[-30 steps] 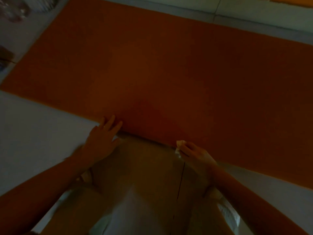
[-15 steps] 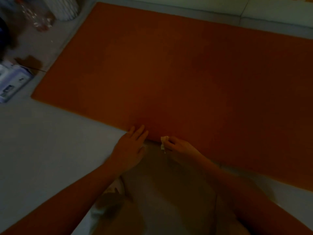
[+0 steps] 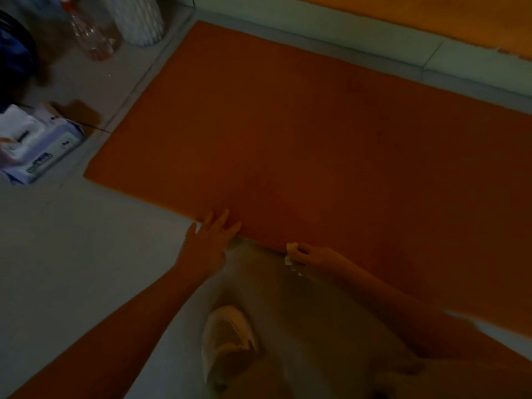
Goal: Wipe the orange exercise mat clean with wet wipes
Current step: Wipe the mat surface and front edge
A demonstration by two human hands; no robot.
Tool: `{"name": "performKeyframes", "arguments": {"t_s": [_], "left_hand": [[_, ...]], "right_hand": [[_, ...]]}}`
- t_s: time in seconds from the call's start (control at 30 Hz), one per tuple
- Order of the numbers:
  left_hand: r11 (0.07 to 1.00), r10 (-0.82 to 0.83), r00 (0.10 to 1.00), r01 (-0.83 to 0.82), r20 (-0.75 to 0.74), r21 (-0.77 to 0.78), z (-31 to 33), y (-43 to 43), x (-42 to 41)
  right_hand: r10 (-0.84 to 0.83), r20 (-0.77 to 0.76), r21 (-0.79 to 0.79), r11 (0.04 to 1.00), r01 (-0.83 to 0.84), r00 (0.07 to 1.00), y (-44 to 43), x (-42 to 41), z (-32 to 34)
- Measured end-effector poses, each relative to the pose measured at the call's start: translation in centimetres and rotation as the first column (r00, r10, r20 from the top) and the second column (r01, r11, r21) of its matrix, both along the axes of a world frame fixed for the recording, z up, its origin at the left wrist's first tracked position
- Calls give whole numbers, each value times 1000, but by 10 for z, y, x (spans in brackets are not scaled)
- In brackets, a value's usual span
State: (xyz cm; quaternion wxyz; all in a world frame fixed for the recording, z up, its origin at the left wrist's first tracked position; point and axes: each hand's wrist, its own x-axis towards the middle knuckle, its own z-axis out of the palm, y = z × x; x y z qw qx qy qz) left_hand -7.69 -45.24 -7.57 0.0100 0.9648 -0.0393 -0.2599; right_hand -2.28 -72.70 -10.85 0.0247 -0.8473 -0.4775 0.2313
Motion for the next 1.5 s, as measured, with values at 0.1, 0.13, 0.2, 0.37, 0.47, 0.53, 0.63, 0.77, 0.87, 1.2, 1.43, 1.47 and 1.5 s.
{"name": "performKeyframes", "arguments": {"t_s": [0.1, 0.13, 0.2, 0.37, 0.47, 0.53, 0.63, 0.77, 0.87, 1.2, 1.43, 1.47, 1.5], "left_hand": [[999, -38, 998, 39, -50, 24, 6, 4, 8], [999, -33, 997, 34, -73, 15, 7, 4, 9], [1000, -22, 996, 23, -86, 16, 8, 2, 10], [999, 10, 983, -4, -181, 32, 19, -5, 17], [998, 3, 974, 11, -225, 59, 24, -9, 21], [997, 6, 970, 12, -242, 71, 25, -9, 25], [993, -15, 958, 48, -288, 109, 26, -9, 26], [984, -63, 956, 107, -287, 141, 32, -1, 33], [979, -181, 980, 187, -78, 76, 32, 27, 32], [982, 184, 983, -183, 16, -39, -12, 110, 14], [979, 132, 991, -129, 11, -157, -7, 136, 14], [981, 105, 994, -102, 6, -165, -7, 142, 13], [986, 62, 998, -57, 25, -155, -6, 148, 12]], "right_hand": [[49, -73, -16, 999, -50, 996, -5, -8, 18], [132, -69, -39, 990, -135, 989, -4, -9, 22], [73, -42, -83, 994, -76, 996, 0, -9, 37], [91, 118, 2, 996, -92, 989, 2, -14, 37], [44, 128, -56, 998, -37, 991, 9, -16, 44], [-18, 121, -52, 998, 24, 993, 13, -16, 47], [-36, 125, -63, 997, 45, 991, 14, -19, 45], [28, 144, -104, 995, -13, 989, 15, -15, 42], [-45, 255, 22, 999, 41, 966, 20, -16, 33], [-55, 242, 234, 972, -3, 969, 72, -10, 10], [5, 243, 169, 984, -47, 970, 152, 5, 4], [14, 258, 172, 983, -60, 966, 165, 8, 5], [12, 266, 183, 981, -63, 964, 176, 11, 7]]}}
